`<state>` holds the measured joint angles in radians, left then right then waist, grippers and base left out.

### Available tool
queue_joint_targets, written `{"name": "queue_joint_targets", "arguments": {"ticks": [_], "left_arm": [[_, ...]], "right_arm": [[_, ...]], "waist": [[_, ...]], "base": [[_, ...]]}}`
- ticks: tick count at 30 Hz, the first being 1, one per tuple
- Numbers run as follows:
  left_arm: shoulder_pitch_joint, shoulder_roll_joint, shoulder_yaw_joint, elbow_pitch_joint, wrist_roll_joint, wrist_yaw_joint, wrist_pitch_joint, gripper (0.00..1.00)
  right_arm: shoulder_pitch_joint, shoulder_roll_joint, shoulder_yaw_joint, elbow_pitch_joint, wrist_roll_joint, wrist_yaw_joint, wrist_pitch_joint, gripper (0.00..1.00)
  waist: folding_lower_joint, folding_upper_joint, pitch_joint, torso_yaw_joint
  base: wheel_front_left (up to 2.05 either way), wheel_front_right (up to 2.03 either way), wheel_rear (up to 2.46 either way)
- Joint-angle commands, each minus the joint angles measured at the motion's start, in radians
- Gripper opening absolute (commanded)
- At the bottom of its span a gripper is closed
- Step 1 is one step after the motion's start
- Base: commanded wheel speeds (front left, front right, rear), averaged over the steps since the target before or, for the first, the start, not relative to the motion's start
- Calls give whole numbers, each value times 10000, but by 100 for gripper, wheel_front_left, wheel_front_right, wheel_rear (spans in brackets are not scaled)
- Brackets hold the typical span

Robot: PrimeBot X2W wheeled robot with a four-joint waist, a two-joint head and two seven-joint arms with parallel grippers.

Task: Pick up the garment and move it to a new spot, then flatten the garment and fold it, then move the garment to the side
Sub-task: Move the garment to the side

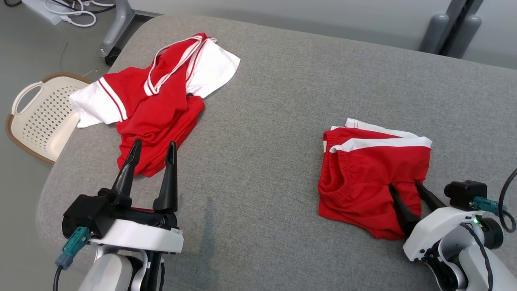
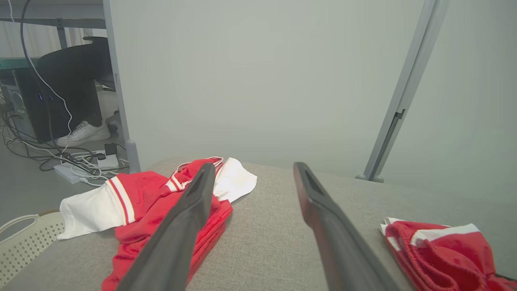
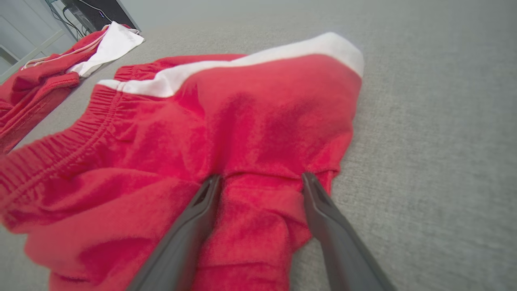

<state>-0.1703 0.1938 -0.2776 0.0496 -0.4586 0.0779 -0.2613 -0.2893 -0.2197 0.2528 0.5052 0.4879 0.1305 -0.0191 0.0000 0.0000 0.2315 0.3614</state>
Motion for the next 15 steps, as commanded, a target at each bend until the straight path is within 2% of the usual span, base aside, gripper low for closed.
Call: {"name": "queue_joint_targets", "arguments": {"ticks": [1,2,3,4,10,15], "left_arm": [[-25,-55,115,-13,134,-117,-39,100],[-29,-67,174,-10,165,-171,-39,100],[-25,-93,215,4,175,-196,-39,100],[-15,-129,259,19,207,-238,-40,100],[126,-275,432,-12,395,-349,-40,100],[137,-301,563,-57,511,-445,-41,100]], "right_arm": [[36,34,267,254,315,5,207,79],[-14,-12,385,287,416,6,225,36],[-53,-71,481,305,512,12,230,21],[-94,-119,551,310,605,12,205,0],[-341,-434,948,250,934,12,31,0],[-482,-848,1404,-34,1149,2,2,0]], "waist": [[0,0,-17,-47],[0,0,-28,-68],[0,0,-43,-86],[0,0,-59,-107],[0,0,-136,-347],[0,0,-117,-923]], "base": [[0,0,0],[0,0,0],[0,0,0],[0,0,0],[0,0,0],[0,0,0]]}}
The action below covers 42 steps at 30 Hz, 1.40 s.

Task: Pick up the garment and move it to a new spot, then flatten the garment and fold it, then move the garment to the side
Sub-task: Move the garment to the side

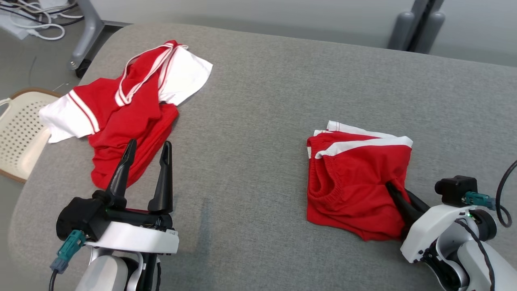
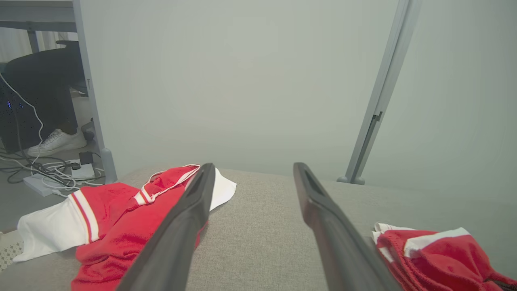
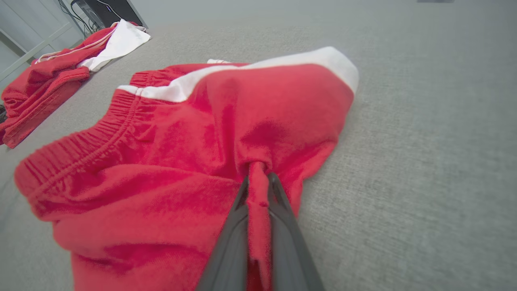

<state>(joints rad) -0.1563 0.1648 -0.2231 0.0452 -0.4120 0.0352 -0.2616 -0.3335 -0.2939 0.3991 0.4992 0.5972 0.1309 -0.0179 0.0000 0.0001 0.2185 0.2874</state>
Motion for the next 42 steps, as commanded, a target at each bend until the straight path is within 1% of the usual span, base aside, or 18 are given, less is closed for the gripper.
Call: {"name": "queue_joint_targets", "arguments": {"ticks": [1,6,12,13,14,18,20,23,27,32,33,42], "left_arm": [[-14,-3,46,-27,76,-36,-35,100],[6,88,130,-103,165,-90,-37,100],[-10,270,185,-257,180,-70,12,100],[-16,295,173,-301,198,-57,38,100],[-93,336,143,-383,229,-50,106,100],[-325,385,79,-536,250,-100,247,100],[-465,418,30,-589,274,-137,297,100],[-732,467,-44,-717,324,-175,381,100],[-1035,556,-147,-892,415,-217,453,100],[-1312,718,-157,-1199,546,-207,564,100],[-1312,718,-157,-1199,546,-207,564,100],[-1890,998,-298,-1665,735,-309,892,100]], "right_arm": [[-29,-207,38,-58,57,-2,-19,0],[70,-747,351,-434,84,-2,-45,0],[15,-1311,622,-836,-134,-2,56,0],[-53,-1351,677,-885,-163,-2,71,0],[-186,-1424,822,-978,-195,-2,113,0],[-619,-1497,1185,-1115,-210,-2,168,0],[-905,-1580,1438,-1142,-251,-2,159,0],[-1429,-1878,1824,-1076,-380,-2,74,0],[-2094,-2550,2158,-765,-608,-2,-120,0],[-2838,-3337,1723,-327,-754,-2,-469,0],[-2838,-3337,1723,-327,-754,-2,-469,0],[-4161,-4308,797,856,-1186,-4,-977,0]], "waist": [[0,-1,13,-347],[0,-1,37,-1331],[0,-1,111,-2677],[0,-1,146,-2897],[0,-1,236,-3277],[0,-1,527,-3884],[0,-1,696,-4098],[0,-1,1062,-4345],[0,-1,1589,-4571],[0,-1,2272,-4835],[0,-1,2272,-4835],[0,-1,3359,-5027]], "base": [[0,0,0],[0,0,0],[0,0,0],[0,0,0],[0,0,0],[0,0,0],[0,0,0],[0,0,0],[0,0,0],[0,0,0],[0,0,0],[0,0,0]]}}
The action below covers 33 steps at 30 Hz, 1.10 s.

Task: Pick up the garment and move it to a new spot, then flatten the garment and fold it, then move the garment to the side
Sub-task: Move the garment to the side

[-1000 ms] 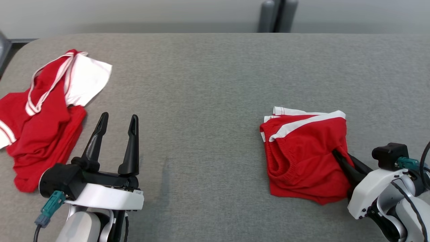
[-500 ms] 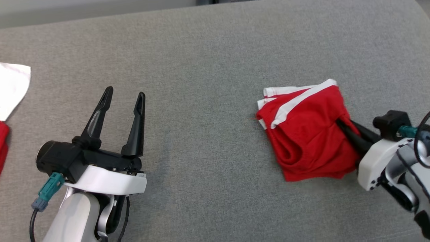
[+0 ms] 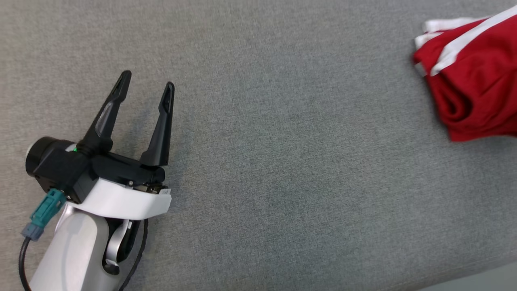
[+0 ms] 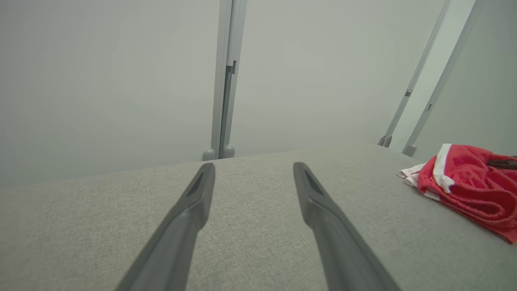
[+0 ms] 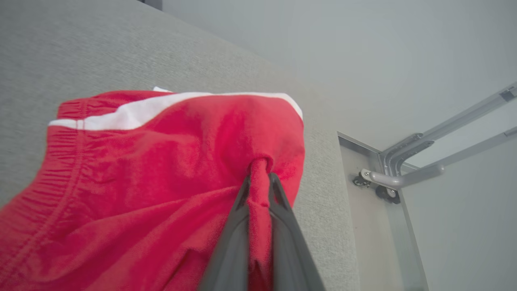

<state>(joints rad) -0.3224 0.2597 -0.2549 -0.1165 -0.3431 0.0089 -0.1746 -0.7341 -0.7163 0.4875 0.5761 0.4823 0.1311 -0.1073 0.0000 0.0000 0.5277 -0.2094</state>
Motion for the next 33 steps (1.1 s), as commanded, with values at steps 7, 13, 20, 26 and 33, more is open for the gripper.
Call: {"name": "queue_joint_targets", "arguments": {"ticks": [7,13,20,26,33], "left_arm": [[-496,169,-68,-309,137,-76,98,100],[-649,239,-43,-335,126,-24,85,100],[-618,262,-90,-163,103,13,59,100],[-277,278,-43,90,-33,87,2,100],[351,304,128,308,-229,293,-93,100]], "right_arm": [[-903,-435,-778,1064,-481,-4,-290,0],[-1386,-92,-1245,1716,-787,-4,-617,100],[-1158,424,-2122,2410,-732,-4,-1274,100],[-417,1351,-3213,2144,-460,-4,-1566,100],[1270,2833,-4519,454,-828,-4,-1586,100]], "waist": [[0,0,904,16],[0,0,1199,10],[0,0,1078,-59],[0,0,513,-228],[0,0,-370,-283]], "base": [[0,0,0],[0,0,0],[0,0,0],[0,0,0],[0,0,0]]}}
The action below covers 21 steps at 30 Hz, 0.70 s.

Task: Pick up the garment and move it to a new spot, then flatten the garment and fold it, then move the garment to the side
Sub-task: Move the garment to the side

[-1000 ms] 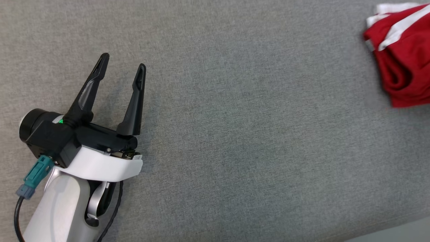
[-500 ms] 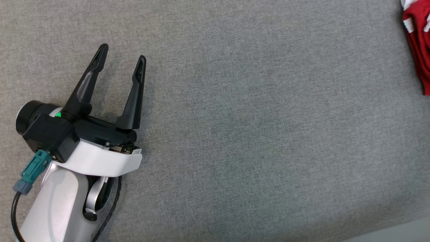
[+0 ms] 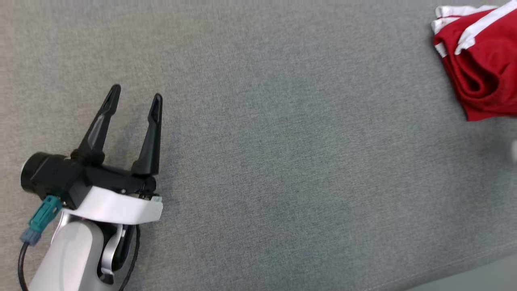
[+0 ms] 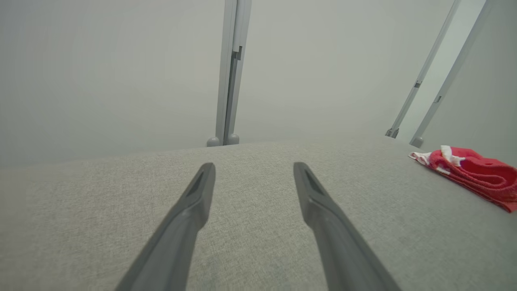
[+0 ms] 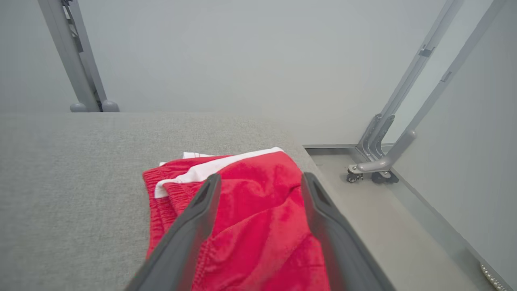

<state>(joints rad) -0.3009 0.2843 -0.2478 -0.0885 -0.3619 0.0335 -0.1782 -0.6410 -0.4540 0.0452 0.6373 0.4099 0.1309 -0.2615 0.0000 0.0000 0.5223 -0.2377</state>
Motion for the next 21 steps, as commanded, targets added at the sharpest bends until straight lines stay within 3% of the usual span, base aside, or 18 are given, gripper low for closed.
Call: {"name": "queue_joint_targets", "arguments": {"ticks": [1,11,21], "left_arm": [[235,55,89,53,-90,100,-66,100],[935,-165,188,226,-410,283,-283,100],[1736,-555,515,760,-777,627,-619,100]], "right_arm": [[593,407,-213,-450,-241,-2,-47,100],[2542,2149,-357,-2337,-729,-2,-49,100],[3749,2913,-53,-3717,-1284,-2,456,100]], "waist": [[0,0,-440,25],[0,0,-1396,542],[0,0,-2555,1558]], "base": [[0,0,0],[0,0,0],[0,0,0]]}}
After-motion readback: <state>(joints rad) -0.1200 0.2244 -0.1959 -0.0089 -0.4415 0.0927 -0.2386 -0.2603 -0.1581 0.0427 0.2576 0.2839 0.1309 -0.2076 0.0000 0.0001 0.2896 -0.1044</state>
